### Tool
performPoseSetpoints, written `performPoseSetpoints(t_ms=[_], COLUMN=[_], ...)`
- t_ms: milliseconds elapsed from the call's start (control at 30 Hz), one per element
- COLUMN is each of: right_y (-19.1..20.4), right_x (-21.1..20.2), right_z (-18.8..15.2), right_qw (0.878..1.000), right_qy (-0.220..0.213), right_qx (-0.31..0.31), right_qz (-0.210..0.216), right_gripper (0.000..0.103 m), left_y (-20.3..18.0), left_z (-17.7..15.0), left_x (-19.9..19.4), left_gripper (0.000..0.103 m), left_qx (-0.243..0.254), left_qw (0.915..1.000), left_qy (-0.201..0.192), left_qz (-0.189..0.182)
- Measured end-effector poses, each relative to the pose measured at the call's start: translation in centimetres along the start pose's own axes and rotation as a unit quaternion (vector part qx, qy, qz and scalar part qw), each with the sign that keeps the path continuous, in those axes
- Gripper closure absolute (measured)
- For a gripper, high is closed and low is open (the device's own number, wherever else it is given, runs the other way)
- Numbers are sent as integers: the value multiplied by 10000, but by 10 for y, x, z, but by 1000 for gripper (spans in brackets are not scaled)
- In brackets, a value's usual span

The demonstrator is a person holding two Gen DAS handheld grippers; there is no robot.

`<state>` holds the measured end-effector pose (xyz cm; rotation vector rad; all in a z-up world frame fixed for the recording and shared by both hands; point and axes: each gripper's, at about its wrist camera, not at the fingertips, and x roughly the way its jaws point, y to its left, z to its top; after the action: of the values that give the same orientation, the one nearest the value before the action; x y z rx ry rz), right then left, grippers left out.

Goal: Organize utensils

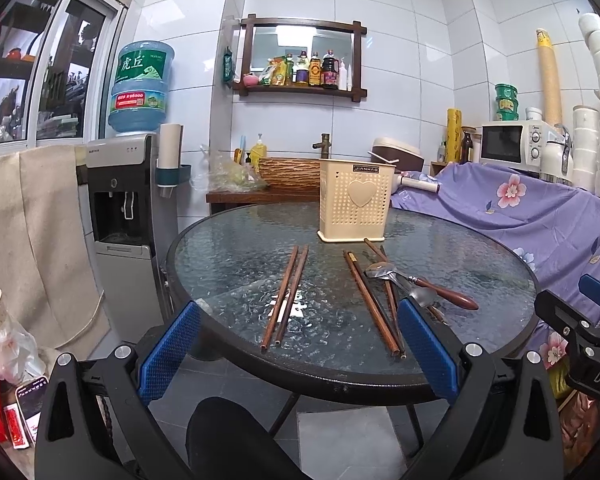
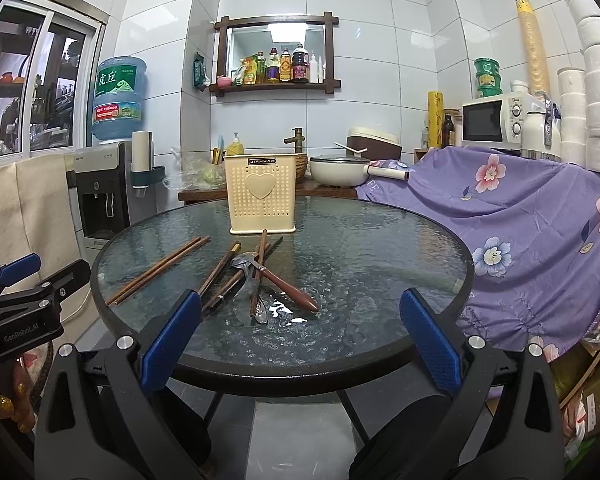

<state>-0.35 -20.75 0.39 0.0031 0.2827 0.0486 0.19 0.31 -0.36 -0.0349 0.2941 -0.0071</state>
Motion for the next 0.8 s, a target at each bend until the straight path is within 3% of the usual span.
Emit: performPoseSetpoints(t_ms=[800], right_y=[2], right_x=[1], right_z=[1], right_qw=[10000], right_qy=[-12], right_qx=[-13], right_qz=[2], right_gripper=[5], left_y=[1], left_z=[-1], left_x=[0], left_gripper=[6], left_qx=[-2], left_qw=[10000], left_qy=[-10], left_qz=[6])
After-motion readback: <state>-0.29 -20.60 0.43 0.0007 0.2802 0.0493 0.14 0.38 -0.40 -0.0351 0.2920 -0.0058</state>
